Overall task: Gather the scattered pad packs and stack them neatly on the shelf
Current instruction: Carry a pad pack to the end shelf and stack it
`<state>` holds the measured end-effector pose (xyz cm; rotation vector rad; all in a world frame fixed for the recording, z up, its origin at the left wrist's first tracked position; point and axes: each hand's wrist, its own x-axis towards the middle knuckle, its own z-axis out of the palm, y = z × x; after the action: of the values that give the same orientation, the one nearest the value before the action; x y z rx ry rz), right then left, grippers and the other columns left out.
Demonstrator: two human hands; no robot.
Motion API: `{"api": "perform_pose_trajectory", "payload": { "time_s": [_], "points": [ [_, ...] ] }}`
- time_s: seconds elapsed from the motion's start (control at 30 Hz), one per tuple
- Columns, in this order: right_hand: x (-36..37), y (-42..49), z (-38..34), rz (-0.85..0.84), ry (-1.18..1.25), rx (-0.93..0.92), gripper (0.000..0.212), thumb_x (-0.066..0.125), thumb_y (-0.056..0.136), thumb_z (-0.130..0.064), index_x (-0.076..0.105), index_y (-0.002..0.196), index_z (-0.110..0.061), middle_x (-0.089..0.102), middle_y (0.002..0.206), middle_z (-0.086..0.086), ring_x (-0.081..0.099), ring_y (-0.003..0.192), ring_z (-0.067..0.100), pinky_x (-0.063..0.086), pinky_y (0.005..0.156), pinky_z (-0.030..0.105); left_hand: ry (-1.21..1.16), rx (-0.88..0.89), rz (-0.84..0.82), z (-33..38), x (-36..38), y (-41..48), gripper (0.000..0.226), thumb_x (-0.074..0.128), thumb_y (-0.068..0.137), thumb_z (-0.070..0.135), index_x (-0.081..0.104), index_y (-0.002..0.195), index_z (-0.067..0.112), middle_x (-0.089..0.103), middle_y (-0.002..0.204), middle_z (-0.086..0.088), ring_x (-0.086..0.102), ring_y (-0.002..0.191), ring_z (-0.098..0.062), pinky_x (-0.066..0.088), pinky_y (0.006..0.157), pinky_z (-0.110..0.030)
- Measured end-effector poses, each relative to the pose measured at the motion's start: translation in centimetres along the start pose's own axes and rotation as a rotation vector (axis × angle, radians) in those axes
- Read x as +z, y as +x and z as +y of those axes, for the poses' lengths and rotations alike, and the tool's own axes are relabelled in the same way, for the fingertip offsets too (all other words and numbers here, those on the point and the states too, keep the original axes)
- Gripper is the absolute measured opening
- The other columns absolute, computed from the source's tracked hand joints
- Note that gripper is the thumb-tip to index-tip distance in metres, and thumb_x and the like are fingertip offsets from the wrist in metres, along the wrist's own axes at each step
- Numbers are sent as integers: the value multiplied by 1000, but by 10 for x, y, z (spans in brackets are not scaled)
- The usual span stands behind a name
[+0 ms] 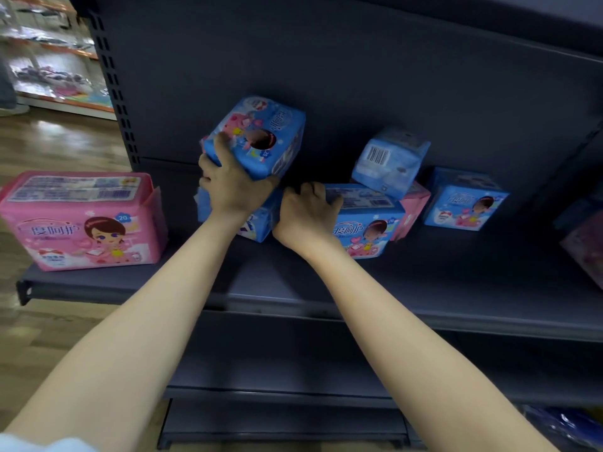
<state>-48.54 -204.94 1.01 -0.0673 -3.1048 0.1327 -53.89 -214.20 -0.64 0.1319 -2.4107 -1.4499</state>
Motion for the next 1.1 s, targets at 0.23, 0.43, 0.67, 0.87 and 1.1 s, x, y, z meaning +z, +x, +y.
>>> {"api": "perform_pose_trajectory", "payload": {
  "time_s": [0.23,0.43,0.67,0.87,1.1],
  "points": [
    [-4,-4,34,24,13,18,58,56,87,-22,34,140,-10,36,140,9,21,136,27,15,112,55,-21,23,-52,20,35,-18,108,79,65,36,10,146,19,21,139,-19,32,125,-45,31,106,-53],
    [-9,-9,81,55,7,60,51,55,87,-21,41,135,-10,40,137,7,26,134,25,21,111,49,-40,51,-107,45,73,-38,99,77,67,36,14,143,26,25,139,-17,33,125,-44,33,104,-50],
    [-7,-15,124,106,-31,47,51,53,88,-23,41,136,-11,42,136,6,29,132,25,22,109,46,-54,30,-114,64,107,-52,104,77,67,37,10,145,23,18,143,-18,28,129,-44,33,106,-48],
    [-9,-18,159,113,-44,88,52,54,89,-27,40,136,-11,43,136,6,29,133,25,20,111,48,-60,29,-139,84,136,-69,101,76,68,38,11,144,23,19,142,-16,28,129,-43,31,107,-48],
    [-12,-24,211,141,-49,160,48,56,87,-28,45,131,-11,45,134,5,31,132,24,21,112,45,-94,71,-183,107,177,-91,101,76,69,39,11,145,24,21,140,-16,28,127,-43,30,104,-44]
  ]
}}
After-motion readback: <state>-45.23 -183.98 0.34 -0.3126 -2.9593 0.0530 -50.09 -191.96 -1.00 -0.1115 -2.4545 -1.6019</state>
